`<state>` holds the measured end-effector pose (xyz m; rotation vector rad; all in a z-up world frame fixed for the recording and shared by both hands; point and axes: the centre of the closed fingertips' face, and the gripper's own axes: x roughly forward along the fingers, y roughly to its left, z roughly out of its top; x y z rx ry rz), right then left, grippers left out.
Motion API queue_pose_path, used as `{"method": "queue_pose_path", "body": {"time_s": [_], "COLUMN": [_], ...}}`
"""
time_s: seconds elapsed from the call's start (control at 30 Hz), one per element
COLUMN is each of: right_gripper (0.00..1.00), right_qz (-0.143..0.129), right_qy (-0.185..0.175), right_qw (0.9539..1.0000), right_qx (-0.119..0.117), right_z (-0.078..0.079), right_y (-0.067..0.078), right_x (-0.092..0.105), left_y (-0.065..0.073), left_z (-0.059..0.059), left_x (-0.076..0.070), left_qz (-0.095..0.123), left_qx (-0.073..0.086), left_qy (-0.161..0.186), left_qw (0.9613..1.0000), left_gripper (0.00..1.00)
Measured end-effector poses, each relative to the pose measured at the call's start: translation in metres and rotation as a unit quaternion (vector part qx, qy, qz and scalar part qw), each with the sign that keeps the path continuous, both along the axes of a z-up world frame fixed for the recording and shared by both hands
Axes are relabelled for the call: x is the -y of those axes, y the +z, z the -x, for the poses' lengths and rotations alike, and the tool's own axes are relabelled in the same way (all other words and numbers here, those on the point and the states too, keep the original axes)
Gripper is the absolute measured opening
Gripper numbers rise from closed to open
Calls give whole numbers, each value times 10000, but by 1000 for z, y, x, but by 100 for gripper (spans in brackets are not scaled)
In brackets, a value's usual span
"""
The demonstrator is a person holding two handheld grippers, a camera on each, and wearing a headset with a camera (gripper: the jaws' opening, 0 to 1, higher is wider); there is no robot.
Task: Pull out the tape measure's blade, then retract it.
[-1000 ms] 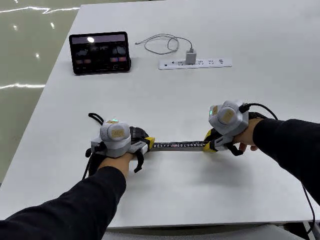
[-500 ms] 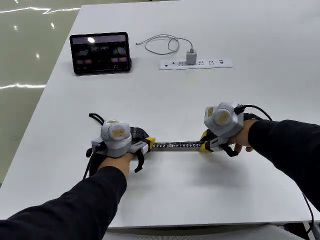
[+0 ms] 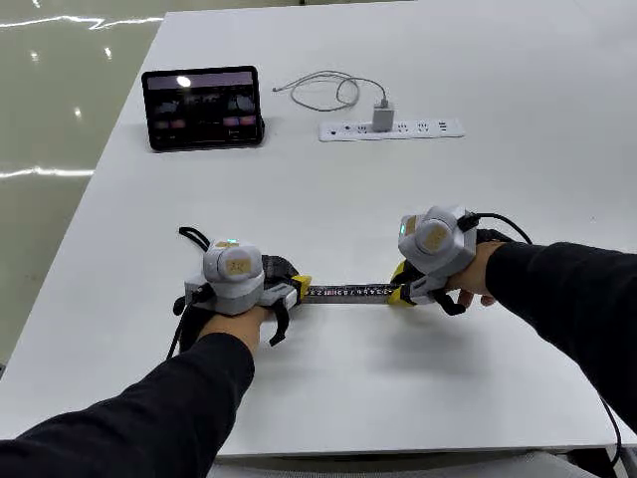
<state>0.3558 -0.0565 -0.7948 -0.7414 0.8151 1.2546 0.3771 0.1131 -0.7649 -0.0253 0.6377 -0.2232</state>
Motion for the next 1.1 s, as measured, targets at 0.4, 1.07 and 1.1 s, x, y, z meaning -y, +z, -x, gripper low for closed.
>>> {"method": "queue_pose_path", "body": {"time_s": [0.4, 1.07, 1.1], "right_gripper": [12, 12, 12], "right_qz": [-73, -150, -152], "right_qy": [-2, 34, 34], "right_qw": [10000, 9999, 9999], "right_qx": [-13, -35, -35], "right_z": [-1, 0, 1], "right_y": [-1, 0, 0], "right_x": [-9, -26, -26], "left_y": [0, 0, 0], "left_z": [-1, -2, -2], "left_x": [0, -1, -1], "left_qz": [9, 106, 101], "left_qx": [-17, -55, -50], "left_qy": [19, 51, 49], "left_qw": [10000, 9999, 9999], "left_gripper": [64, 64, 64]}}
